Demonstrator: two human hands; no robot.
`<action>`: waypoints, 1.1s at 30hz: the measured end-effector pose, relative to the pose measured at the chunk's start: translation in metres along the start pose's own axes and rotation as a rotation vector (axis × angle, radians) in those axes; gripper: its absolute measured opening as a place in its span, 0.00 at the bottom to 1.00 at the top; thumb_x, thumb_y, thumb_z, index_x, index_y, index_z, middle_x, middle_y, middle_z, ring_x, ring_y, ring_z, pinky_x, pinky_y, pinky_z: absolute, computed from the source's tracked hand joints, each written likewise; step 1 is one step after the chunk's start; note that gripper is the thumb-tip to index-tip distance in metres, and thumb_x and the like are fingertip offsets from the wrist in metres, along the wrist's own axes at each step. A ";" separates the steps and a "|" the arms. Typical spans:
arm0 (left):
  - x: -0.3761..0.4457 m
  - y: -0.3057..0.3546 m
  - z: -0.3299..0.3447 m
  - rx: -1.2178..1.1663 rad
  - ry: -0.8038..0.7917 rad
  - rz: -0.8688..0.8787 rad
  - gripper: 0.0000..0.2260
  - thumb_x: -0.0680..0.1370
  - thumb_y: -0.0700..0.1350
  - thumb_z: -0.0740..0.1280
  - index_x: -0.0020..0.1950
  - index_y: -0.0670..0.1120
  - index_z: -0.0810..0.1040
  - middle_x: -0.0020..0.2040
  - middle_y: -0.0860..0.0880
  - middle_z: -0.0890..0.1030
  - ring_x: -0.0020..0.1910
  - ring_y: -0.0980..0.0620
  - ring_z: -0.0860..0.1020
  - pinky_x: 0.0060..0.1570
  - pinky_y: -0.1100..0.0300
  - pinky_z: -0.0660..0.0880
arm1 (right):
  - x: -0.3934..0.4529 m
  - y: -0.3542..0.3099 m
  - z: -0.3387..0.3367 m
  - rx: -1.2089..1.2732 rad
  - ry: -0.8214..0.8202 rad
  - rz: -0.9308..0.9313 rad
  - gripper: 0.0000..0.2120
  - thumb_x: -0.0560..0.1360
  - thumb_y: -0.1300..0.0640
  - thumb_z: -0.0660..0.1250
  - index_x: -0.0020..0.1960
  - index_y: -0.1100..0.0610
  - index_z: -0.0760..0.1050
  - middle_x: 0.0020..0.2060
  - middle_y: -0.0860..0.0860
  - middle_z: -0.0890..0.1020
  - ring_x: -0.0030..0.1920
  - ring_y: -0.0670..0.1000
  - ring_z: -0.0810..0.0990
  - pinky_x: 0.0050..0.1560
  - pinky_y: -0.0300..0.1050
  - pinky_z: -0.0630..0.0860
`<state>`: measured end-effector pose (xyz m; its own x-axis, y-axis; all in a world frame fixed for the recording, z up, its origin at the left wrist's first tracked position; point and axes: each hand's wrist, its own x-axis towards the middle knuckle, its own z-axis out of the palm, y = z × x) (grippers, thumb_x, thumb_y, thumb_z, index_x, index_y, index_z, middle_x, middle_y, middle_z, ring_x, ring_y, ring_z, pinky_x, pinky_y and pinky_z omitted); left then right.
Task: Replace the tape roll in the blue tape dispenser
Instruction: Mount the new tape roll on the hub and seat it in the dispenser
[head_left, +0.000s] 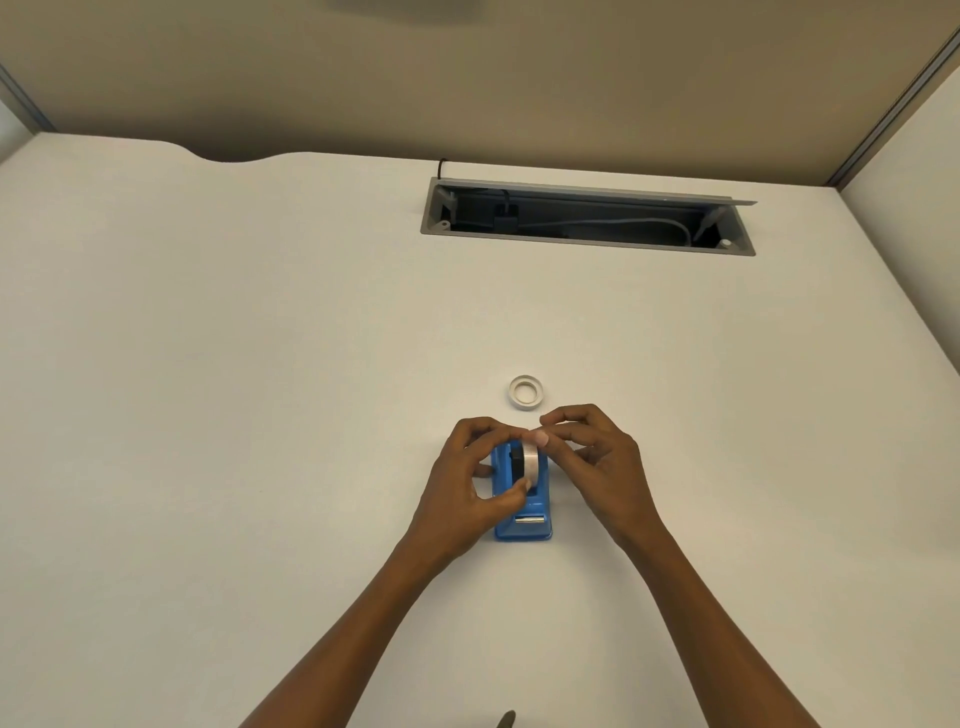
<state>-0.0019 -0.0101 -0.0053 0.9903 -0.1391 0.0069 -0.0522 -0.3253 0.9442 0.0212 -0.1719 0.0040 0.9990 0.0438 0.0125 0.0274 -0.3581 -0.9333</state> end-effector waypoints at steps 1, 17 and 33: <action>0.000 0.000 0.000 -0.002 0.001 -0.003 0.20 0.67 0.50 0.70 0.52 0.67 0.68 0.53 0.65 0.68 0.55 0.62 0.73 0.47 0.75 0.74 | -0.001 0.000 -0.001 -0.011 -0.010 -0.002 0.06 0.72 0.56 0.70 0.47 0.55 0.83 0.48 0.47 0.79 0.49 0.46 0.79 0.39 0.33 0.75; -0.001 -0.002 0.000 0.005 -0.014 0.020 0.22 0.67 0.48 0.70 0.54 0.69 0.68 0.55 0.63 0.69 0.56 0.63 0.72 0.48 0.75 0.73 | -0.004 -0.020 -0.006 -0.272 -0.026 -0.211 0.05 0.67 0.58 0.75 0.43 0.54 0.83 0.43 0.51 0.79 0.46 0.48 0.76 0.40 0.25 0.65; -0.009 -0.005 -0.017 0.045 -0.220 -0.028 0.45 0.58 0.58 0.78 0.68 0.67 0.57 0.67 0.66 0.62 0.65 0.68 0.64 0.56 0.77 0.69 | -0.021 -0.023 -0.006 -0.208 0.037 -0.135 0.04 0.67 0.58 0.75 0.40 0.51 0.82 0.48 0.48 0.77 0.51 0.48 0.76 0.45 0.33 0.69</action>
<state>-0.0085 0.0087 -0.0045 0.9397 -0.3285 -0.0954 -0.0361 -0.3727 0.9273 -0.0001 -0.1700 0.0271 0.9864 0.0709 0.1485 0.1633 -0.5357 -0.8285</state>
